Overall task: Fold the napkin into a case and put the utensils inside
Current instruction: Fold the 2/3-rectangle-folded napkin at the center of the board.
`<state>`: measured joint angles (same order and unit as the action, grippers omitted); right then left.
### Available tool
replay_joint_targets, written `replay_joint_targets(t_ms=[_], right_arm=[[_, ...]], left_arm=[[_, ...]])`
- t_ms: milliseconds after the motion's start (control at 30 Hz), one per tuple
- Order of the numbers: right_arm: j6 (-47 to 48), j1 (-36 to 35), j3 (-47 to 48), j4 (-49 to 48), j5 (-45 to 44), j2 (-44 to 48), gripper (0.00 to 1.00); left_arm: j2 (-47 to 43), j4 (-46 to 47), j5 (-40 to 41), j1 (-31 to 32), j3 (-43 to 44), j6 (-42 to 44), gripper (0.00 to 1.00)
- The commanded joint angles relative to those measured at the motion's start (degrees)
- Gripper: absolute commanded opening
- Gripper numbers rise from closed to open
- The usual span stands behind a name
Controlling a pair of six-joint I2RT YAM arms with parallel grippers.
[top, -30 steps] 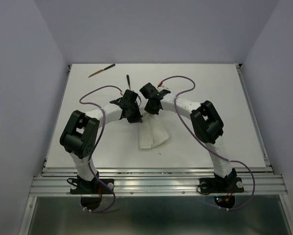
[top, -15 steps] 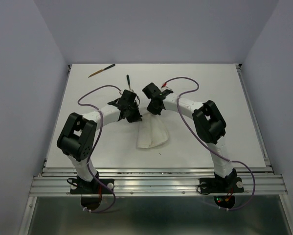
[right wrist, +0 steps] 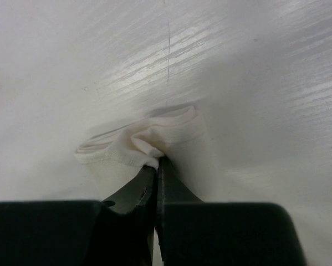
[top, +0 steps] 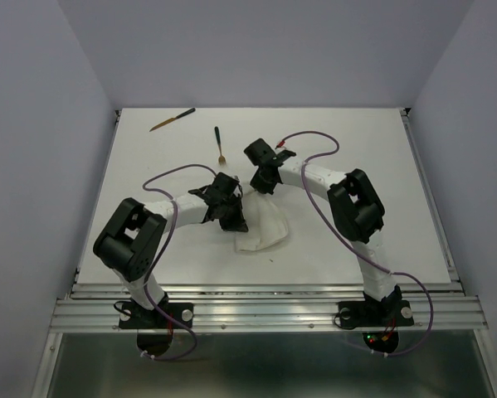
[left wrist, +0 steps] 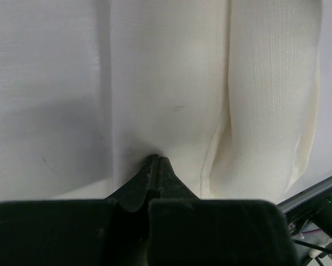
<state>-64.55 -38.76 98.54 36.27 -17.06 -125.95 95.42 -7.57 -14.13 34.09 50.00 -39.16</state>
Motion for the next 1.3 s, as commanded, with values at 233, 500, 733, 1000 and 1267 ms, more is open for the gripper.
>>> replay_joint_targets(t_ms=[233,500,733,1000,1267], right_arm=[[-0.75,1.76,-1.86,5.92,-0.96,-2.63,0.01],[-0.84,2.29,-2.13,6.00,-1.31,-2.55,0.01],[-1.19,2.29,-2.21,6.00,-1.22,-2.98,0.01],[-1.45,2.29,-2.65,6.00,-1.40,-2.72,0.01],[0.13,2.29,-3.88,5.83,-2.10,-2.11,0.01]], left_arm=[[-6.02,-4.46,4.81,2.56,0.54,0.31,0.00],[-9.81,-6.93,4.46,3.44,-5.08,-0.30,0.00],[-11.57,-6.31,3.93,4.14,-8.86,-0.66,0.00],[-8.32,-5.43,5.43,4.41,-6.59,0.48,0.00],[-9.55,-4.21,5.69,-1.29,0.62,4.34,0.00]])
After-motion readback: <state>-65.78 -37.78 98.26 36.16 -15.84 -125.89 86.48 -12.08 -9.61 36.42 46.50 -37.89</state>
